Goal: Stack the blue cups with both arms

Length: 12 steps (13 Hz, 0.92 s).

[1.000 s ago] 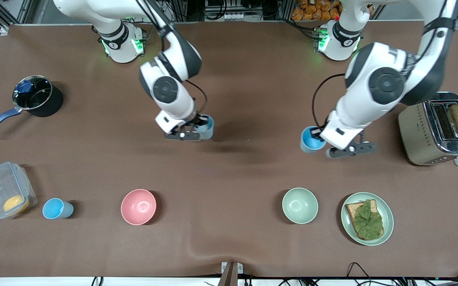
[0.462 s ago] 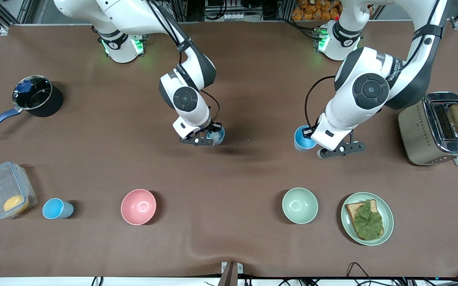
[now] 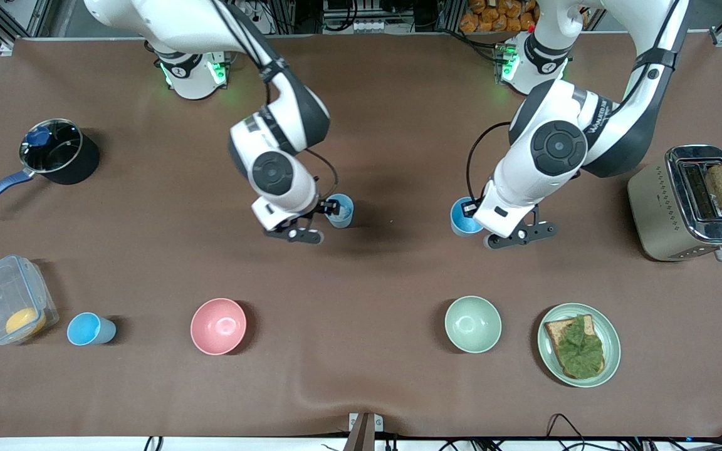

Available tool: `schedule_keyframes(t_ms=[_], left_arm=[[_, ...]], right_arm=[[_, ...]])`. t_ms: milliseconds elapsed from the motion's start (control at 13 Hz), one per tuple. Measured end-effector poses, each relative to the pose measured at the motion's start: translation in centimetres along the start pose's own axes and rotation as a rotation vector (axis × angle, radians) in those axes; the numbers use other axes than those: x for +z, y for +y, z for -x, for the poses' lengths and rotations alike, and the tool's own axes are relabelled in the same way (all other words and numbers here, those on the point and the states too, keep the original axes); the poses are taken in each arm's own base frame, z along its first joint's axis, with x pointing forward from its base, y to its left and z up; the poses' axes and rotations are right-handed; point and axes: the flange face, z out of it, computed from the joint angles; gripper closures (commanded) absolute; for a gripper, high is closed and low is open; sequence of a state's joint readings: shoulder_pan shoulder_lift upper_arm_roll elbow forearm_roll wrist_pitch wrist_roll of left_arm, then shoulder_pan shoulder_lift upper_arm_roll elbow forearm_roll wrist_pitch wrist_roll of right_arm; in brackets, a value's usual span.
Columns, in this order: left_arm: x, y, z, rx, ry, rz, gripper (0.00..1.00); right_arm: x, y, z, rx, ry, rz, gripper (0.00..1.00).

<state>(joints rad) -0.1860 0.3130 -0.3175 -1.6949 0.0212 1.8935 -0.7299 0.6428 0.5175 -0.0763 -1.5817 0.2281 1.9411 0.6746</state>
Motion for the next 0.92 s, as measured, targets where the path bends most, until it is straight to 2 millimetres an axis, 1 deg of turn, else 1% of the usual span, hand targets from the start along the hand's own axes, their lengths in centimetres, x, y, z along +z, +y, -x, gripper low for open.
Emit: schedule_keyframes(t_ms=[77,154,231,385,538,615,692,769,923], left_arm=[[0.3,1.4,1.1,-0.021,-0.012,0.006,1.0],[0.8,3.7,2.6,-0.045,-0.013,0.007,1.0],[1.0,6.1,4.2,-0.064,-0.01,0.013,1.0],[1.7,11.0,7.0,-0.073,-0.002,0.039,1.0],[3.1,14.7,8.8,-0.094,0.01,0.083,1.0],[4.0,15.9,9.4,-0.103,0.015,0.102,1.0],[5.0,16.8,9.7,-0.102,0.016,0.112,1.0],[5.6,17.2,9.7,-0.099,0.018,0.122,1.0],[6.0,17.8,9.6,-0.096,0.026,0.143,1.0]], right_arm=[[-2.1,1.2,-1.1,-0.002,0.006,-0.015,0.0],[-4.2,2.8,-2.2,-0.018,0.014,-0.028,0.0],[-6.2,4.8,-3.3,-0.04,0.021,-0.037,0.0],[-10.1,9.9,-5.5,-0.076,0.037,-0.061,0.0],[-13.7,15.0,-6.6,-0.082,0.041,-0.062,0.0],[-15.6,17.6,-6.6,-0.085,0.039,-0.045,0.0],[-17.6,20.6,-6.5,-0.086,0.037,-0.021,0.0],[-19.6,23.7,-6.4,-0.084,0.037,-0.003,0.0],[-23.6,30.4,-6.5,-0.099,0.042,-0.012,0.0]])
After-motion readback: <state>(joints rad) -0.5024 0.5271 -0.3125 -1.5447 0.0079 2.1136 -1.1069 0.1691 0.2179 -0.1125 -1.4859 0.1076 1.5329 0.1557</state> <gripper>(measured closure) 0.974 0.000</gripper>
